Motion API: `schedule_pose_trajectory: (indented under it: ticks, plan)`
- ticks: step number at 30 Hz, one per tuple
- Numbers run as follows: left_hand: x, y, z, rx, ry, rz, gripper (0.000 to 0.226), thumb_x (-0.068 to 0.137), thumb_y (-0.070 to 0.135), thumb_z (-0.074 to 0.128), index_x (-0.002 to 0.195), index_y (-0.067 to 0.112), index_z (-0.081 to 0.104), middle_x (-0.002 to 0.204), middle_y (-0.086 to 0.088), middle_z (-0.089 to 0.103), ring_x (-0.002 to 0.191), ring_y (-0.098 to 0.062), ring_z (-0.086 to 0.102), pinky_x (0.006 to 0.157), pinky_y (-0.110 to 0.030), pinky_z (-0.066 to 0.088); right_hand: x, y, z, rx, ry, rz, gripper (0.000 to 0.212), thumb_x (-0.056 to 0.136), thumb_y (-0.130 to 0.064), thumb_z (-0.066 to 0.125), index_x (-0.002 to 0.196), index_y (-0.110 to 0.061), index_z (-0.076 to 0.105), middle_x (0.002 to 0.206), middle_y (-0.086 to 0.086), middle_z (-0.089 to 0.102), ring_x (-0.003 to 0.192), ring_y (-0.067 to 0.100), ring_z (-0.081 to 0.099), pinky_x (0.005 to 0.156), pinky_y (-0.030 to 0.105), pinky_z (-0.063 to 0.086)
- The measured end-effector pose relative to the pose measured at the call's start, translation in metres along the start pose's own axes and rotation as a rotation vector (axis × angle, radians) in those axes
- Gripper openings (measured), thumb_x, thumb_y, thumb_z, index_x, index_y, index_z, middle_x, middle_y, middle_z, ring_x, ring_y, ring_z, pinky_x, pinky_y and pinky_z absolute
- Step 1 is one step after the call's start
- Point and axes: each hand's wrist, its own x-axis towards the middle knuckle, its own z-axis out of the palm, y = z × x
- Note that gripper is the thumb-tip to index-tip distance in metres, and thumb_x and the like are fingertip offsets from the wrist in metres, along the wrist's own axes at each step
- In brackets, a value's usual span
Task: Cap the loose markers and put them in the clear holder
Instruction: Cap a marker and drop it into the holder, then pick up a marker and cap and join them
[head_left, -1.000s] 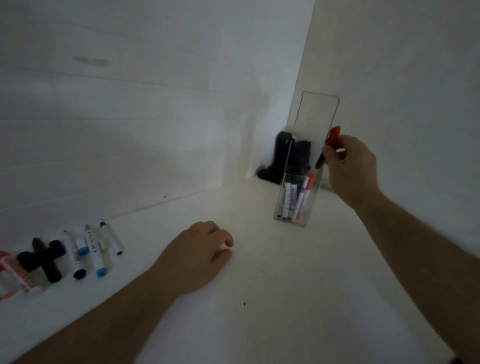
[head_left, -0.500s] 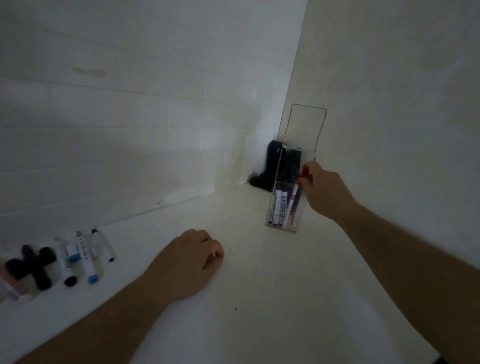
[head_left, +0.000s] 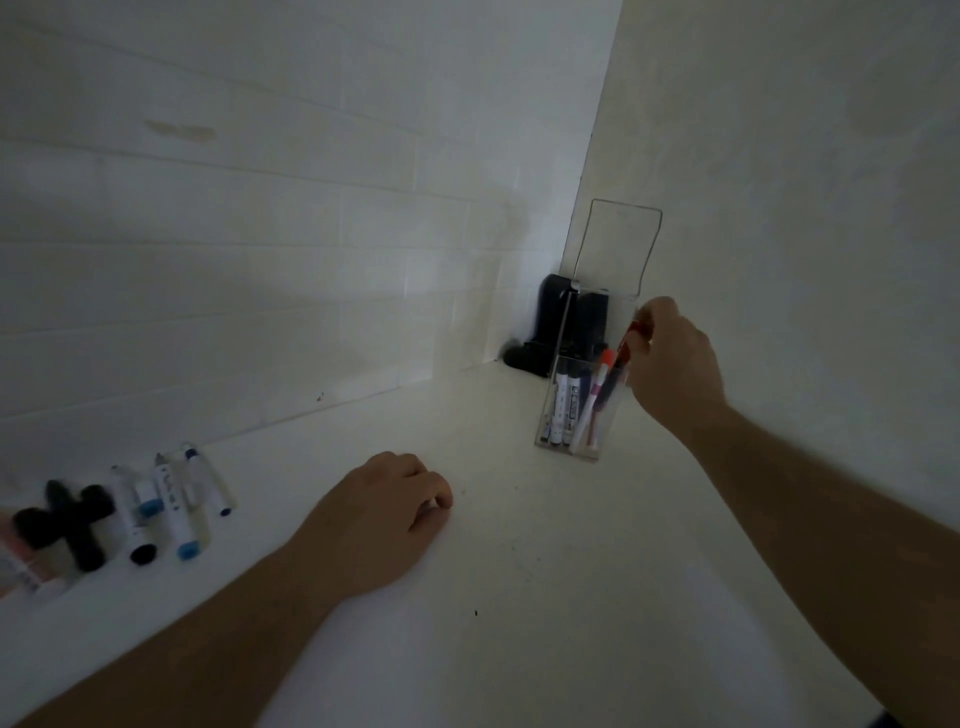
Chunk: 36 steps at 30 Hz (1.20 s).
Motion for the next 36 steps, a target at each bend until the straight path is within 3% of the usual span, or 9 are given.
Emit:
schedule_pose_trajectory:
  ticks: [3,6,11,18,20,24,29,32,36]
  plan:
    - [0.0,0.001,-0.001,0.003,0.006,0.005,0.015,0.095,0.044,0.048,0.099,0.039,0.062,0.095,0.017,0.056,0.088,-0.005,0.046,0.08,-0.022,0.042,0.003,0.0,0.001,-0.048,-0.03,0.002,0.007,0.102,-0.026,0.052,0.099,-0.021,0.052,0.083,-0.001,0.06,0.074,0.019,0.061,0.066,0.041,0.057]
    - [-0.001,0.002,-0.002,-0.001,0.014,0.009,0.014,0.096,0.042,0.049,0.099,0.039,0.062,0.095,0.017,0.057,0.088,-0.006,0.048,0.08,-0.025,0.044,-0.001,0.002,0.008,-0.106,-0.142,-0.074,0.016,0.102,-0.022,0.052,0.087,-0.02,0.059,0.083,0.001,0.059,0.075,0.019,0.061,0.062,0.028,0.045]
    - [0.0,0.004,-0.003,0.006,0.012,0.019,0.023,0.094,0.047,0.041,0.098,0.038,0.063,0.094,0.016,0.057,0.088,-0.007,0.048,0.08,-0.028,0.047,-0.004,0.001,0.013,-0.159,-0.204,-0.106,0.026,0.103,-0.017,0.046,0.091,-0.012,0.068,0.09,0.006,0.06,0.08,0.021,0.058,0.07,0.027,0.038]
    - [0.004,0.01,-0.015,-0.053,0.034,-0.008,0.02,0.092,0.037,0.052,0.095,0.032,0.071,0.09,0.012,0.065,0.084,-0.011,0.06,0.079,-0.035,0.053,-0.039,-0.044,0.026,0.005,0.004,-0.173,0.017,0.099,-0.023,0.058,0.103,-0.016,0.073,0.105,0.002,0.058,0.087,0.018,0.056,0.085,0.029,0.05]
    - [0.008,0.01,-0.034,-0.069,0.108,-0.068,0.02,0.09,0.035,0.057,0.094,0.029,0.075,0.085,0.009,0.071,0.079,-0.012,0.065,0.078,-0.033,0.054,-0.062,-0.077,0.043,0.101,-0.077,-0.227,0.014,0.096,-0.024,0.062,0.103,-0.019,0.073,0.105,-0.001,0.06,0.089,0.013,0.056,0.094,0.018,0.042]
    - [0.009,-0.012,-0.096,-0.059,0.307,-0.296,0.014,0.092,0.031,0.065,0.095,0.026,0.078,0.087,0.01,0.076,0.081,-0.006,0.066,0.076,-0.02,0.046,-0.102,-0.144,0.083,0.263,-0.331,-0.319,0.016,0.095,-0.024,0.061,0.101,-0.023,0.075,0.098,-0.003,0.067,0.087,0.013,0.059,0.086,0.029,0.048]
    - [-0.03,-0.07,-0.155,-0.047,0.218,-0.604,0.017,0.093,0.034,0.062,0.1,0.031,0.077,0.091,0.017,0.073,0.087,-0.003,0.066,0.08,-0.023,0.048,-0.136,-0.221,0.119,0.446,-0.658,-0.52,0.027,0.098,-0.03,0.059,0.122,-0.025,0.069,0.116,0.0,0.064,0.091,0.013,0.058,0.092,0.029,0.047]
    - [-0.057,-0.092,-0.163,0.0,0.205,-0.747,0.016,0.093,0.032,0.062,0.1,0.032,0.075,0.095,0.012,0.072,0.087,-0.008,0.064,0.08,-0.024,0.044,-0.145,-0.257,0.132,0.458,-0.806,-0.588,0.036,0.103,-0.034,0.048,0.137,-0.03,0.058,0.127,0.002,0.055,0.109,0.02,0.055,0.098,0.035,0.046]
    - [-0.073,-0.09,-0.152,0.058,0.071,-0.855,0.012,0.081,0.038,0.062,0.086,0.038,0.072,0.085,0.011,0.073,0.076,-0.013,0.069,0.071,-0.027,0.055,-0.145,-0.28,0.149,0.391,-0.843,-0.615,0.031,0.104,-0.033,0.042,0.126,-0.027,0.064,0.112,0.01,0.055,0.104,0.032,0.054,0.093,0.041,0.045]
